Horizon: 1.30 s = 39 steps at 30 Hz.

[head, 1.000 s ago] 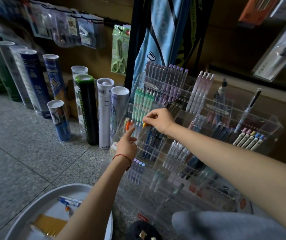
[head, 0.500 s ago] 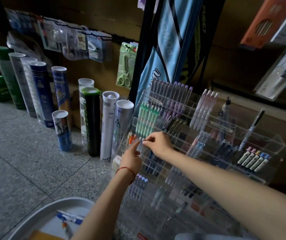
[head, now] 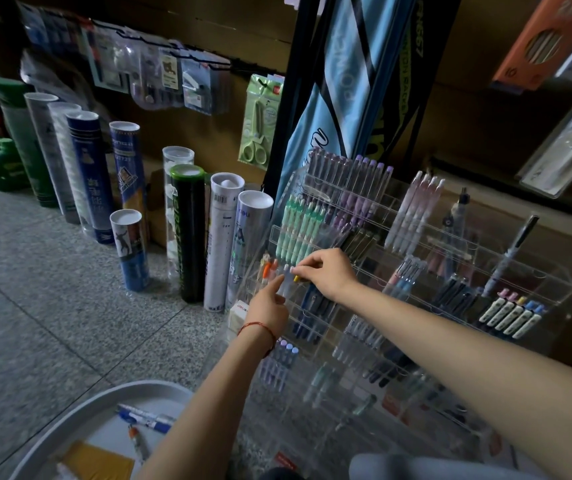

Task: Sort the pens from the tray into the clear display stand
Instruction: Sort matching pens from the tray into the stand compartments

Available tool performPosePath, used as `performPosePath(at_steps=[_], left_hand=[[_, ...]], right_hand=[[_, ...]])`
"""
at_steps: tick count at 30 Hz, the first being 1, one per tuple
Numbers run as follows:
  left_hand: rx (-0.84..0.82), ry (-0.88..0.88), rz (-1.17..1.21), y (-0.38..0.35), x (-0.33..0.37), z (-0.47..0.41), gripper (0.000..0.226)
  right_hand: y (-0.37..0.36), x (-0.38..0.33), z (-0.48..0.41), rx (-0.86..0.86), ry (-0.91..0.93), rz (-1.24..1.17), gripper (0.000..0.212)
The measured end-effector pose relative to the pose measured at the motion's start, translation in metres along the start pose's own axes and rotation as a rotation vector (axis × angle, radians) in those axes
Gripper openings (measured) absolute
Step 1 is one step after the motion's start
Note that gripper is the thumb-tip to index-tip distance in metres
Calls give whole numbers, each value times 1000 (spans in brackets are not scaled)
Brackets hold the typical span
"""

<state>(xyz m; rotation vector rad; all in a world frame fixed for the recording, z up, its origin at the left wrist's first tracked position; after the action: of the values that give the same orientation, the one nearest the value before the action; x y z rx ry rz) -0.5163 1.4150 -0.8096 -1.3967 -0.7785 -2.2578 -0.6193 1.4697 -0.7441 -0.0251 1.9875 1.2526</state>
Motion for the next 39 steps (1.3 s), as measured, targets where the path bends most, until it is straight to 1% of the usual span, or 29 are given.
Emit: performPosePath(at_steps=[7,9,12,14,17,20,23,26,28,31,34,35,39], left_hand=[[-10,33,17,4,-5,5,63],[-11,24,13,4,-2,6,62],[-2,11,-4,7,2,7,62],[-1,18,-16,8,4,6,64],[9,15,-9,13,5,6,71],[29,20,-3,20,1,2,72],[61,43,-3,25,-5,-3,68],[60,10,-8,25,-8,-2,70],[44,4,-14,23,-8,0,68],[41,-7,-66,14,-5,4,60],[39,-27,-100,3,-1,8,58],[33,-40,-116,-2,0,11,59],[0,-126,-210,-20,6,21,67]], right_hand=[[-14,8,3,5,-18,77,17],[-16,11,0,11,-35,116,17],[-10,5,-5,19,-30,110,16],[4,-9,-9,55,21,103,16],[26,-41,-15,116,175,79,16],[27,-64,-23,149,290,109,16],[14,-62,-32,101,257,163,16],[16,-54,-28,63,224,199,17],[28,-50,-19,81,228,229,17],[56,-42,-7,142,213,202,15],[78,-43,4,191,252,257,15],[81,-42,8,173,258,276,14],[66,-26,29,-29,218,343,14]])
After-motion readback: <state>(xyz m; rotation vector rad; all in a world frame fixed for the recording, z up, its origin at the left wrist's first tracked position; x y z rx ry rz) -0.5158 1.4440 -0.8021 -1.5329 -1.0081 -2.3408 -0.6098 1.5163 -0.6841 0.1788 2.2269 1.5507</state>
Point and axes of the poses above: each hand's wrist, its own z-axis away from the middle knuckle, its own y-axis out of the back of the hand, x = y × z, the point moved 6 cm from there along -z, towards the middle knuckle, and after that the axes turned 10 degrees about y, right-handed, at the moved point
